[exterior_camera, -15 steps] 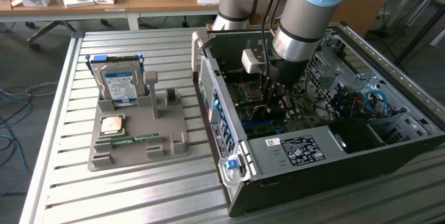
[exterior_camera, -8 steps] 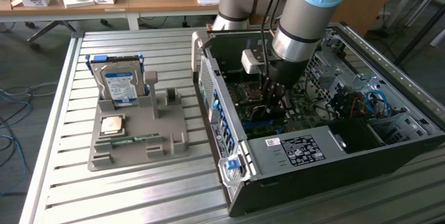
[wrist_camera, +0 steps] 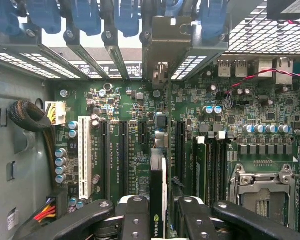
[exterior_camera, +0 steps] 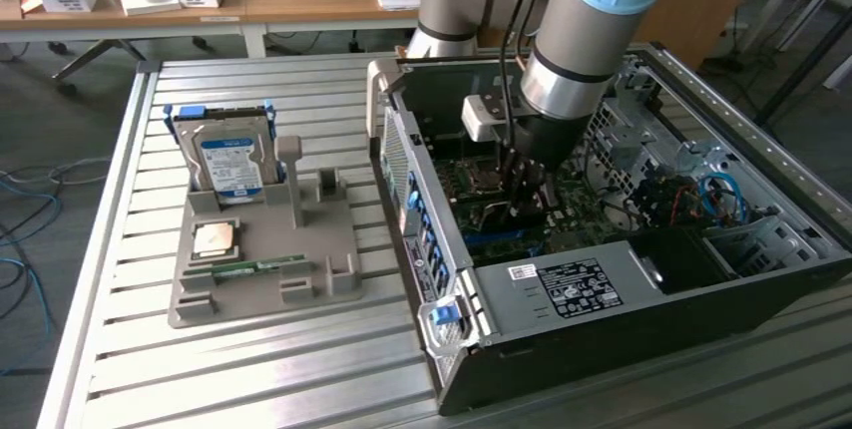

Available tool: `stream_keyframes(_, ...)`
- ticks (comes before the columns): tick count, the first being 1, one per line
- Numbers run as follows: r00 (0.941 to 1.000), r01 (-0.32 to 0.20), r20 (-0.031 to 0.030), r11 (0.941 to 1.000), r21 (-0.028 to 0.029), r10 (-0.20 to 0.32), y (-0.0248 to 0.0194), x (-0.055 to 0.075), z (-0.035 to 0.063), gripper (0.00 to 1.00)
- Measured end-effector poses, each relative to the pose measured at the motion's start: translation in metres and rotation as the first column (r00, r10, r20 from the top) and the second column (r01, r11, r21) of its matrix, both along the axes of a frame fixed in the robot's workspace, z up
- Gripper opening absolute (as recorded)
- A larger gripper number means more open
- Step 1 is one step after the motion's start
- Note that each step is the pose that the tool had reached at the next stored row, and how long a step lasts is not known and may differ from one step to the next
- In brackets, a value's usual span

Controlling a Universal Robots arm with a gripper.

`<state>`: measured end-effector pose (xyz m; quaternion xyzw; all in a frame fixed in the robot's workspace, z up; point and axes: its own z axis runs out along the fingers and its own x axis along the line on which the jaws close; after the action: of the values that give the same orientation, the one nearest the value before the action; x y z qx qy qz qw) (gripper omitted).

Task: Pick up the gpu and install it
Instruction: 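Insert the gpu into the slot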

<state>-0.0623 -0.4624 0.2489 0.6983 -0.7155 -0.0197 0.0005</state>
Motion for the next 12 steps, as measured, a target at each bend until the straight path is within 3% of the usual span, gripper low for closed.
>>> stream_keyframes(6, 1.0, 0.0, 0.0, 1.0, 0.0006, 0.0, 0.0, -0.0001, -0.0001, 0.27)
stream_keyframes(9, 1.0, 0.0, 0.0001, 1.0, 0.0053, 0.0, 0.0, -0.0003, -0.0001, 0.27)
stream_keyframes(12, 1.0, 0.0, 0.0, 1.0, 0.0058, 0.0, 0.0001, -0.0001, -0.0001, 0.27)
